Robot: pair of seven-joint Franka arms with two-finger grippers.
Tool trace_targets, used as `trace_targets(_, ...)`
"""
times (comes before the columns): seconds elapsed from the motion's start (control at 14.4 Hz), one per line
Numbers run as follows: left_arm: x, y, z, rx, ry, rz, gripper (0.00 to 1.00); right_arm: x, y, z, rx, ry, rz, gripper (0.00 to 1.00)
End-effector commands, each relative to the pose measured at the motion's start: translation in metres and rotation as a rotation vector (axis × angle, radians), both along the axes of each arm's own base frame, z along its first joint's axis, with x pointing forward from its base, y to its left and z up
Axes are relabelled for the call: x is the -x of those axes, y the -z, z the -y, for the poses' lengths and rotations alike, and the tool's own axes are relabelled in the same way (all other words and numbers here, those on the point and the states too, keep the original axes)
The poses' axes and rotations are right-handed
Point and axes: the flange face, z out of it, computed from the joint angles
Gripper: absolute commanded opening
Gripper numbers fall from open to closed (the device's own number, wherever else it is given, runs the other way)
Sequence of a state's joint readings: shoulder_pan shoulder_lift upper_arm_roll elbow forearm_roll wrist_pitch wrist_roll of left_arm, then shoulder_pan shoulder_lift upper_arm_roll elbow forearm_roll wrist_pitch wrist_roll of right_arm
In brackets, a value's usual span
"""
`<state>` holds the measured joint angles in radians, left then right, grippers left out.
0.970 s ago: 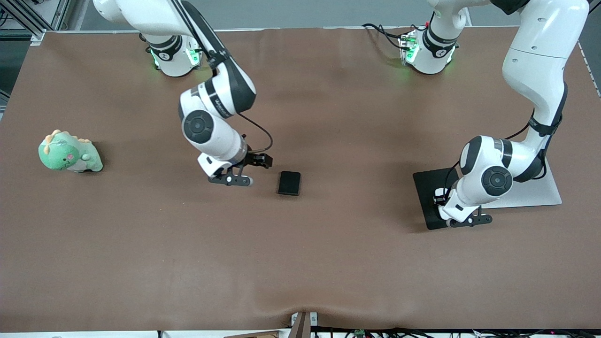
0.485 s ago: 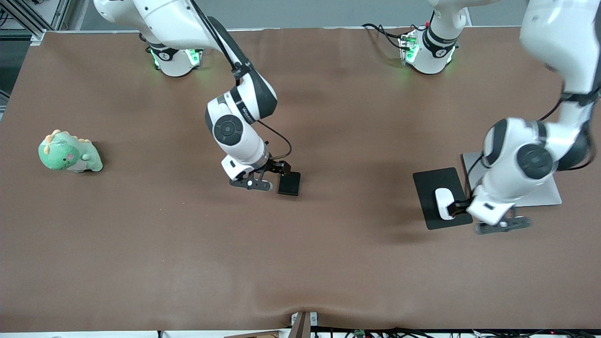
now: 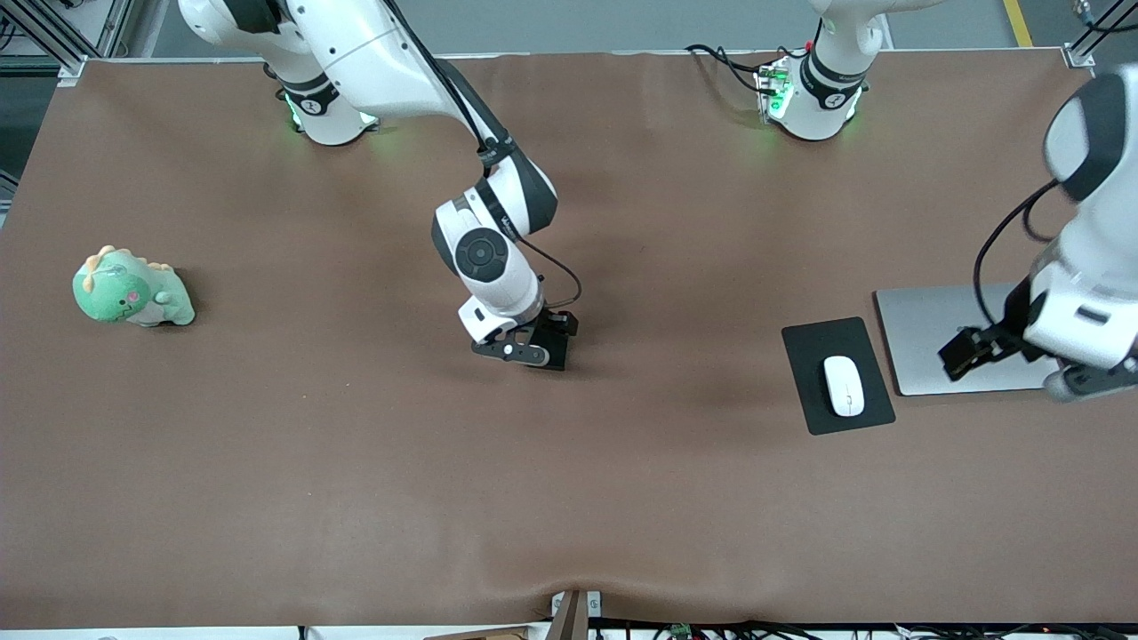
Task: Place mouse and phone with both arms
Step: 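Open the left gripper and withdraw while the right gripper grasps the phone, then lift the black phone off the table with the right gripper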
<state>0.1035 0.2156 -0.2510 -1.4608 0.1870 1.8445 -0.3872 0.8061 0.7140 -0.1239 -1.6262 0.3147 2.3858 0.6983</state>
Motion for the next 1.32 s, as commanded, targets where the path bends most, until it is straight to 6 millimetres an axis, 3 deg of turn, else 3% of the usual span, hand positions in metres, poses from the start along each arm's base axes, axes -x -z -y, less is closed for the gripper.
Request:
trace_targets(0.0,0.029,-0.046,0.004,0.001,0.021,0.004,1.0,-0.004,0.007,-0.011,-0.011,0.016,0.026,1.0)
trace_targets(0.28,0.061,-0.079,-0.005,0.042,0.066,-0.019,1.0,0.0,0.023,-0.015,0.01,-0.006,0.04,1.0)
trace_targets(0.55,0.081,-0.081,-0.021,0.055,0.086,-0.081,1.0,0.002,0.035,-0.014,0.032,-0.027,0.053,1.0)
trace_targets(0.62,0.088,-0.08,-0.02,0.07,0.093,-0.091,1.0,0.001,0.037,-0.013,0.041,-0.039,0.056,0.94)
trace_targets(0.69,0.09,-0.079,-0.02,0.071,0.095,-0.097,1.0,0.001,0.037,-0.013,0.055,-0.065,0.066,0.75)
trace_targets(0.76,0.091,-0.079,-0.018,0.069,0.096,-0.111,1.0,-0.002,0.035,-0.011,0.061,-0.068,0.072,0.37)
trace_targets(0.9,0.09,-0.077,-0.016,0.076,0.1,-0.118,1.0,-0.006,0.029,-0.01,0.058,-0.062,0.073,0.09)
trace_targets(0.97,0.089,-0.074,-0.016,0.078,0.1,-0.122,1.0,-0.007,0.025,-0.01,0.056,-0.056,0.064,0.0)
trace_targets(1.25,0.087,-0.072,-0.016,0.091,0.1,-0.126,1.0,-0.018,-0.004,-0.009,0.086,-0.004,-0.023,0.0)
